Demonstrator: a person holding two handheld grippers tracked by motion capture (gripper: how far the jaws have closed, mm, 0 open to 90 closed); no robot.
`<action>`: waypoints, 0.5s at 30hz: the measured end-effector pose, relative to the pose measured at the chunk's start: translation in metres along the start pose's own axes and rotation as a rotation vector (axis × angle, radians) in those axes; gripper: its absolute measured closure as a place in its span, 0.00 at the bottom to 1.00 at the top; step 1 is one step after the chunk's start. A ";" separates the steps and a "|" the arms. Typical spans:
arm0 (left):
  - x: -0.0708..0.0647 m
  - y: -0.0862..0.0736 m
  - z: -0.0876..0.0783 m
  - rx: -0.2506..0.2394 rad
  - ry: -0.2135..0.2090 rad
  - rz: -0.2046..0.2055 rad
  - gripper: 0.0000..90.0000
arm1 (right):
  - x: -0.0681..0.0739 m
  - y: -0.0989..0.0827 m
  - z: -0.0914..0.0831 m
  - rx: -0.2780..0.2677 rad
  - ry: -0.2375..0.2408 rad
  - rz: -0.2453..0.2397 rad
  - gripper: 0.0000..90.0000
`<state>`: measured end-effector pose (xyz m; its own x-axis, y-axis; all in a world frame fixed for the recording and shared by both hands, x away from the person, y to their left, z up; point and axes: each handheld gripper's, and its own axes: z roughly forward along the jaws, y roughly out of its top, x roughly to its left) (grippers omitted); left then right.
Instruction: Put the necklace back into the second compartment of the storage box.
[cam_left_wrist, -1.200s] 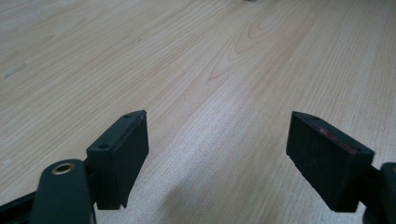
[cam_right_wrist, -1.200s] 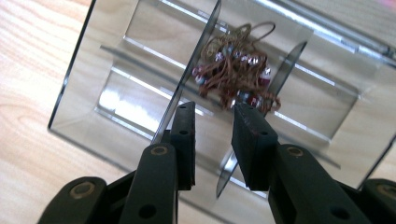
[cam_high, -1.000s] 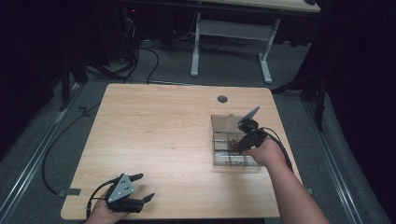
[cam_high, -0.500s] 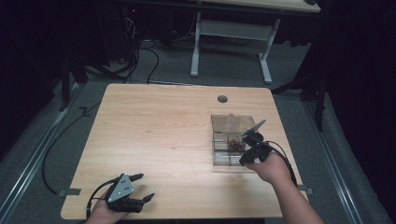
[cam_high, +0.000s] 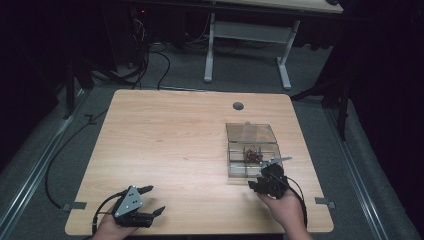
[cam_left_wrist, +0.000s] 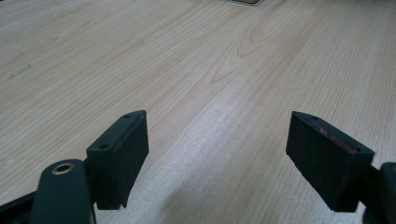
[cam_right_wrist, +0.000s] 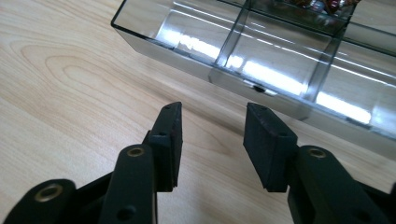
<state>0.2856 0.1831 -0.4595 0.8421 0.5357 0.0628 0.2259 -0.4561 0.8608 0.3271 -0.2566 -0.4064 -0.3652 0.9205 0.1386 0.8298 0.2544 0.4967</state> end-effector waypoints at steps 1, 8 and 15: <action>0.000 0.000 0.000 -0.003 0.001 -0.003 0.24 | 0.000 -0.005 0.002 -0.033 0.000 -0.004 0.62; 0.002 -0.001 -0.001 -0.025 0.015 -0.032 0.24 | 0.002 -0.036 0.015 -0.260 0.005 -0.053 0.60; 0.003 -0.001 -0.002 -0.037 0.029 -0.046 0.24 | 0.005 -0.058 0.019 -0.426 0.005 -0.066 0.59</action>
